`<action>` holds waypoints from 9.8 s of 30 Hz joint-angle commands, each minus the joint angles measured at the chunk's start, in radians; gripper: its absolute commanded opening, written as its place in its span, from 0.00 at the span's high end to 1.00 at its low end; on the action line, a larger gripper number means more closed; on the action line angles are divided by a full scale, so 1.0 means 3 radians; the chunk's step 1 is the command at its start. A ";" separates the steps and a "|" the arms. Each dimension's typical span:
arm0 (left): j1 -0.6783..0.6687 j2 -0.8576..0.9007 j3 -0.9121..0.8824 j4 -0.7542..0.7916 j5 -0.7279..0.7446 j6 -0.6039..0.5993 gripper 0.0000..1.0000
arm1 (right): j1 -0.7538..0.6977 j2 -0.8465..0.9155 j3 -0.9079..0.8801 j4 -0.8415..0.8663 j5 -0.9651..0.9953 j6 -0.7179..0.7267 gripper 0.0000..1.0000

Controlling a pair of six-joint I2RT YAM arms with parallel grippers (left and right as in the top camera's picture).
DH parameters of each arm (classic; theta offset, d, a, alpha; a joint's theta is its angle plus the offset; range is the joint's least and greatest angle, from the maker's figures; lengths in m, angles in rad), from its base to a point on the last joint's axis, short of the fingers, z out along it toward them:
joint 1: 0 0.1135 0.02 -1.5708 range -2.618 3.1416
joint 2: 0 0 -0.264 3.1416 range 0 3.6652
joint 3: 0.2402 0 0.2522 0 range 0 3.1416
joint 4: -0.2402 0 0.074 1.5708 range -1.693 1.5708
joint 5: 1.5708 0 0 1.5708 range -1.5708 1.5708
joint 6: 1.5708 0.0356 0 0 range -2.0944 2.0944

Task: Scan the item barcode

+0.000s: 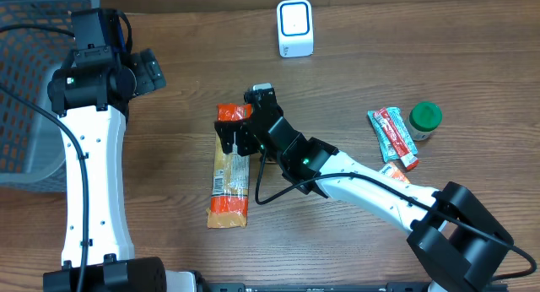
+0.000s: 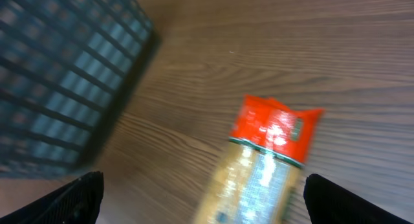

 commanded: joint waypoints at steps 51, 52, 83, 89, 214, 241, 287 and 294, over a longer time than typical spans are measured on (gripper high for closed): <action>-0.0003 -0.0047 0.0058 0.0003 -0.0045 0.0028 0.00 | -0.0037 0.0113 0.0003 -0.0210 -0.0245 0.1072 0.01; -0.0003 -0.0047 0.0058 0.0001 -0.0045 0.0028 0.00 | -0.0046 0.0113 0.0009 -0.0181 -0.0247 0.1169 0.01; -0.0003 -0.0047 0.0058 0.0003 -0.0045 0.0028 0.00 | 0.0322 0.0848 0.1104 -0.1464 0.0268 0.0703 0.18; -0.0003 -0.0047 0.0058 0.0003 -0.0045 0.0028 0.00 | 0.0301 0.0848 0.1104 -0.1527 0.0301 0.0816 0.00; -0.0003 -0.0047 0.0058 0.0001 -0.0045 0.0028 0.00 | -0.0187 0.0112 0.1045 -0.2730 -0.0399 0.1387 0.96; -0.0003 -0.0047 0.0058 0.0003 -0.0045 0.0028 0.00 | 0.0276 0.0111 -0.0131 -0.2417 -0.0142 0.1864 0.96; -0.0003 -0.0047 0.0058 0.0003 -0.0045 0.0028 0.00 | -0.0646 0.0317 0.0867 -0.3215 -0.0145 -0.1130 0.10; -0.0003 -0.0047 0.0058 0.0003 -0.0045 0.0028 0.00 | -0.0646 0.0768 0.0867 -0.3198 -0.0141 -0.1130 0.10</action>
